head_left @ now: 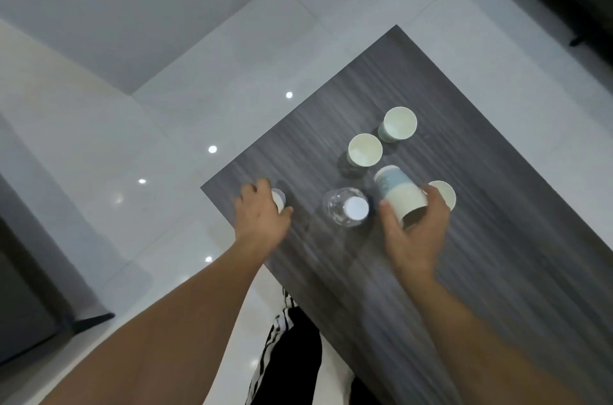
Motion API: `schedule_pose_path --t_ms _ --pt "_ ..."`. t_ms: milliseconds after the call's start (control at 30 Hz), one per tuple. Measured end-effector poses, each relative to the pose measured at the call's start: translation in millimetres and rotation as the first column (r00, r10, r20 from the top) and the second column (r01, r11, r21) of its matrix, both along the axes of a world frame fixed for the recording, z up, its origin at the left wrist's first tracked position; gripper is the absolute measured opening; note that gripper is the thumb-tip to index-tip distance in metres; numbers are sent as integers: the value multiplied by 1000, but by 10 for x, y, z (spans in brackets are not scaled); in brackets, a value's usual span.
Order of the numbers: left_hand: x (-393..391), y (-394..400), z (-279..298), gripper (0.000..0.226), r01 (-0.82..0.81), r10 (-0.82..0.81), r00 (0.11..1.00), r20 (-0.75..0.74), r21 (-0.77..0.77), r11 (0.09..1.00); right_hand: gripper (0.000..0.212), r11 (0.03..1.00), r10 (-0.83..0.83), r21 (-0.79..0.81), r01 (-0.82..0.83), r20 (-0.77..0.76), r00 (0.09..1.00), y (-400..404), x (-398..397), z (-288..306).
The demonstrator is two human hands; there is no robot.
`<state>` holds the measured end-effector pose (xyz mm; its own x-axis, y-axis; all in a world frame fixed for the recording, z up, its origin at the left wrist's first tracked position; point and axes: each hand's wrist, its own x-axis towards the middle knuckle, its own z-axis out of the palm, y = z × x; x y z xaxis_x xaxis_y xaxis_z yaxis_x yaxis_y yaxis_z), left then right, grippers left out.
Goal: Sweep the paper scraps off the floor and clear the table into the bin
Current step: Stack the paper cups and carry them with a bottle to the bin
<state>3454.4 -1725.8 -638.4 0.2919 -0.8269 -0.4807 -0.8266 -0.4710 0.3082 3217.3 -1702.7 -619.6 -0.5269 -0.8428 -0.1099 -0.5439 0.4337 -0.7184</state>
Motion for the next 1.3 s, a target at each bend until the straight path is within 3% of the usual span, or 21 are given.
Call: schedule_pose_path --t_ms 67,133,233,300,400,567,700,933,1033,1100,1200,1300 --pt "22 -41 -62 57 59 -59 998 -8 -2 998 71 997 24 -75 -21 37 999 -322 51 70" --pt "39 -114 -89 54 138 -138 990 -2 9 990 72 989 145 -26 -144 23 989 -626 137 86" --pt "87 -243 -89 46 149 -147 989 -26 52 988 74 866 437 328 -377 -130 890 -914 255 -64" --pt "98 -355 -41 43 38 -34 997 -69 52 998 69 799 485 453 -395 -99 869 -969 308 -154" --pt "35 -645 72 44 -117 112 987 -116 -42 992 65 829 400 444 -338 -51 915 -919 285 -202" --pt "-384 -1302 290 50 -121 74 969 -234 -194 973 54 840 344 475 -262 -94 934 -588 169 -150" --pt "-896 -1446 334 55 -39 -63 930 -363 -267 963 53 867 272 463 -186 -127 954 -188 31 -123" --pt "-1530 -1472 265 55 284 -425 869 -254 -448 848 59 849 181 519 -99 -110 977 288 -195 -127" --pt "-1741 -1536 155 54 485 -564 819 -106 -396 780 62 885 120 459 -82 -55 991 424 -295 -29" --pt "-1812 -1541 50 55 590 -617 787 -12 -278 758 64 945 54 325 -32 -57 997 500 -357 88" --pt "-1872 -1501 -56 59 631 -638 770 1 -153 761 63 993 -48 103 64 -150 987 496 -514 277" --pt "-1964 -1457 -29 56 711 -711 702 39 -75 699 62 992 -58 96 83 -240 969 300 -768 333"
